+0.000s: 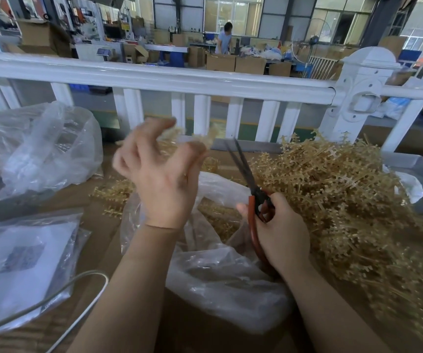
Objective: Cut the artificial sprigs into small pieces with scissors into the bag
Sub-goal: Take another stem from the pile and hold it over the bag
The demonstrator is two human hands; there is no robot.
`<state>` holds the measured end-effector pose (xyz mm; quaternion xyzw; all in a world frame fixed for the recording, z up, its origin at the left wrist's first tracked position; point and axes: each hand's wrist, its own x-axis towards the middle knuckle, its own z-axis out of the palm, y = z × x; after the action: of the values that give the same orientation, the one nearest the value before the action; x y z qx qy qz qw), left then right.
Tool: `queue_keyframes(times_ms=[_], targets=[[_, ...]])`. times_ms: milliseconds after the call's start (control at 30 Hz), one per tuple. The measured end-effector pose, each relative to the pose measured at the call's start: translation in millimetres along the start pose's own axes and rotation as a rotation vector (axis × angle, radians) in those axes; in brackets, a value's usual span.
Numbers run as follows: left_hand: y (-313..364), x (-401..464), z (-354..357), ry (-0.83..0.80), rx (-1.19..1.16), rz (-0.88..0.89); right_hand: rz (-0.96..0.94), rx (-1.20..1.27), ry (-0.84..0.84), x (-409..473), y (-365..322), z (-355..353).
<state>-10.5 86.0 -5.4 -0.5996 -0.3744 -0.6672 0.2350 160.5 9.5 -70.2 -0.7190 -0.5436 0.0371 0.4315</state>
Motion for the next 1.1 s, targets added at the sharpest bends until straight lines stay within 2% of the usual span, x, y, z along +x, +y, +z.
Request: queue_keyframes(times_ms=[133, 300, 533, 633, 733, 867, 967, 1100], targets=[[11.2, -21.1, 6.6, -0.138, -0.019, 0.097, 0.074, 0.386, 0.026, 1.7, -1.3, -3.9], [16.0, -41.9, 6.2, -0.243, -0.042, 0.235, 0.22, 0.809, -0.106, 5.3, -10.6, -9.1], [20.1, -50.0, 3.3, -0.304, -0.15, 0.27, 0.306, 0.997, -0.157, 10.3, -9.8, -12.4], [17.6, -49.6, 2.1, -0.442, -0.214, 0.194, 0.341, 1.078, -0.155, 12.0, -7.6, -10.9], [14.5, -50.5, 1.7, -0.556, -0.255, 0.027, 0.319, 1.147, -0.157, 11.1, -5.0, -9.2], [8.1, -48.3, -0.9, -0.552, -0.311, -0.189, 0.327, 1.204, -0.126, 10.4, -4.4, -9.9], [5.2, -46.7, -1.1, -0.556, -0.342, -0.239, 0.311, 1.207, -0.12, 10.2, -5.6, -11.7], [4.2, -47.5, -1.5, -0.639, -0.395, -0.273, 0.344, 1.309, -0.132, 10.9, -4.6, -12.4]])
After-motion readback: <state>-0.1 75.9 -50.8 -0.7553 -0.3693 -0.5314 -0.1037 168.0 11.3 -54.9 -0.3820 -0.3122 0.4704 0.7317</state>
